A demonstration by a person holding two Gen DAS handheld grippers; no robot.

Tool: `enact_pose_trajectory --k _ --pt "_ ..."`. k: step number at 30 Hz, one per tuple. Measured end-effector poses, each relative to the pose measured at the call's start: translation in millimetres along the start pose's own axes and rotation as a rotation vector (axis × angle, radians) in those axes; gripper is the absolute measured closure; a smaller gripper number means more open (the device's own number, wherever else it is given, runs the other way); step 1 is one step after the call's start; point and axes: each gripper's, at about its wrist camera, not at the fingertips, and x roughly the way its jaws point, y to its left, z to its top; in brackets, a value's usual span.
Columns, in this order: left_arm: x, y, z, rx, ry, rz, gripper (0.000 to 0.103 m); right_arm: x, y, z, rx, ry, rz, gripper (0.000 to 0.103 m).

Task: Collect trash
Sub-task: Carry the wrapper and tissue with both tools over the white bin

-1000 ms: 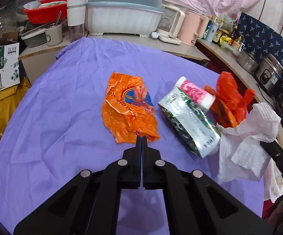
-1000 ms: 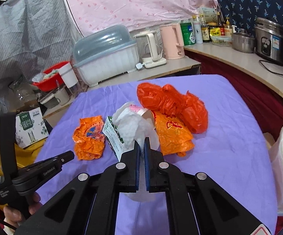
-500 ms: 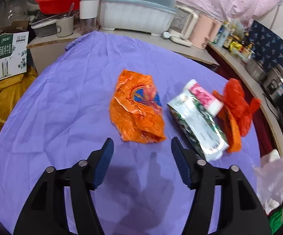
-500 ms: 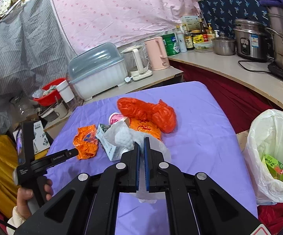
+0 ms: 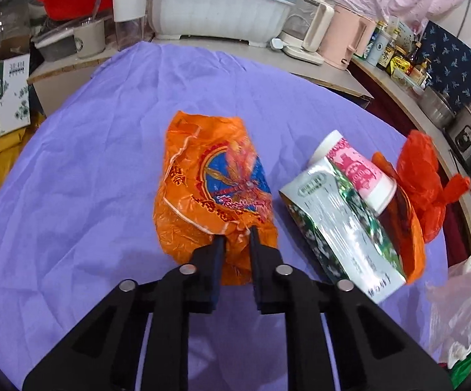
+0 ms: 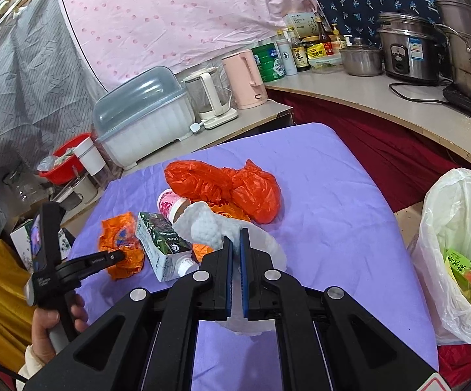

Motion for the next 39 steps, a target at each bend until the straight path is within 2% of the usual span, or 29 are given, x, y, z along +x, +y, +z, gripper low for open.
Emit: enact_pose_trajectory --k 7,19,29,39 --pt "-46.1 -22.8 -33.3 0.063 -0.010 -0.023 0.096 -7.4 9.0 -5.9 0.005 0.007 0.027 0.099" --pt "-118.5 -77.4 -76.6 0.169 -0.059 -0.088 0.096 -62.1 11.7 -21.1 0.020 -0.029 0.064 0.099" --pt "-157.5 -126.1 -101.8 0.258 -0.089 -0.129 0.096 -111.6 -19.7 -23.7 0.065 -0.097 0.053 0.099" --pt "-172.2 -187.3 -125.8 0.361 -0.091 -0.179 0.096 -151.1 -73.9 -25.9 0.129 -0.154 0.003 0.099"
